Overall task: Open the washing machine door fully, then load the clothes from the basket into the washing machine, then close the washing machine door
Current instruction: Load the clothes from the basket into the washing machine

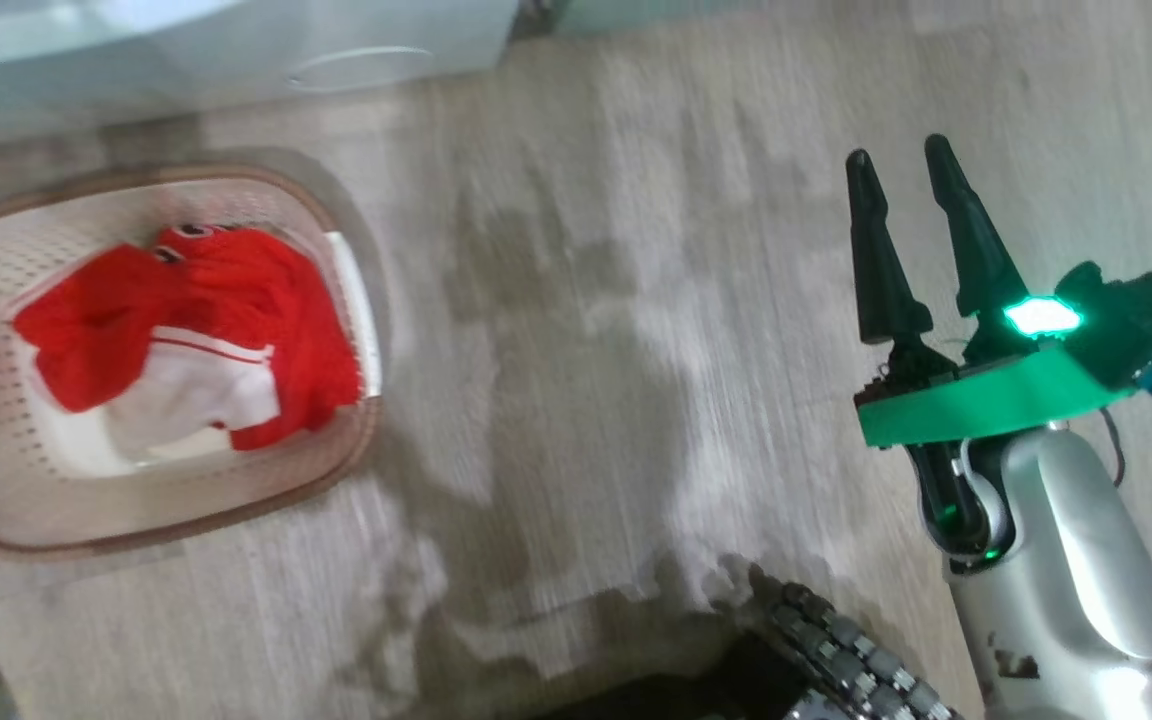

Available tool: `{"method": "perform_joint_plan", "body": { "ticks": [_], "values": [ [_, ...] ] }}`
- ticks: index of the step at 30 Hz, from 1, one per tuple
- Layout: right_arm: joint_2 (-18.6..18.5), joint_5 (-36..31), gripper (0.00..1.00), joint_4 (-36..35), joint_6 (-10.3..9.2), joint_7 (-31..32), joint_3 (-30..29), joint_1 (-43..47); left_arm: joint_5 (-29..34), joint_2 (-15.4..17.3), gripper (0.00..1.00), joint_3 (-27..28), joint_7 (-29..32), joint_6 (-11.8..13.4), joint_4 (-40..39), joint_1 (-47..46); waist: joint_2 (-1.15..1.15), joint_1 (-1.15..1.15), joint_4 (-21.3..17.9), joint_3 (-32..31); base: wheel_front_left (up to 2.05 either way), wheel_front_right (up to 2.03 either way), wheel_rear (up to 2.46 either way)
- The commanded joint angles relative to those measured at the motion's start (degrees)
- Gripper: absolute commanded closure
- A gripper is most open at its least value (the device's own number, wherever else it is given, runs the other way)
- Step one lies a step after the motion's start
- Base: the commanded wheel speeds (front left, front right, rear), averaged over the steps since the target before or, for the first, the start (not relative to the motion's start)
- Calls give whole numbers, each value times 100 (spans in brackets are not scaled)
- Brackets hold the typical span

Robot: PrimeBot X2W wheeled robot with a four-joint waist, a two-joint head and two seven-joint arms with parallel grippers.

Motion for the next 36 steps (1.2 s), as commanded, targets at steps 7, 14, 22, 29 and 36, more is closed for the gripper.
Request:
{"method": "perform_joint_plan", "body": {
  "ticks": [7,14,22,29,36],
  "values": [
    [-17,-214,0,-107,0,-37,-167,316,34,-221,0,341,-25,406,-1222,1212,0,1,545,-576,0,0,0],
    [-17,-489,0,-32,0,-37,-382,459,162,-632,0,465,-26,390,-1682,2180,0,1,884,-1045,0,0,0],
    [-17,-775,0,89,0,22,-593,740,394,-1072,0,384,-26,180,-1744,3124,0,1,1099,-1709,0,0,0],
    [-17,-826,0,33,0,188,-655,1026,563,-1293,0,245,-27,23,-1660,3637,0,1,1159,-2223,0,0,0],
    [-17,-909,0,-59,0,363,-736,1380,647,-1387,0,102,-27,-103,-1396,4059,0,1,1167,-2679,0,0,0]
  ]
}}
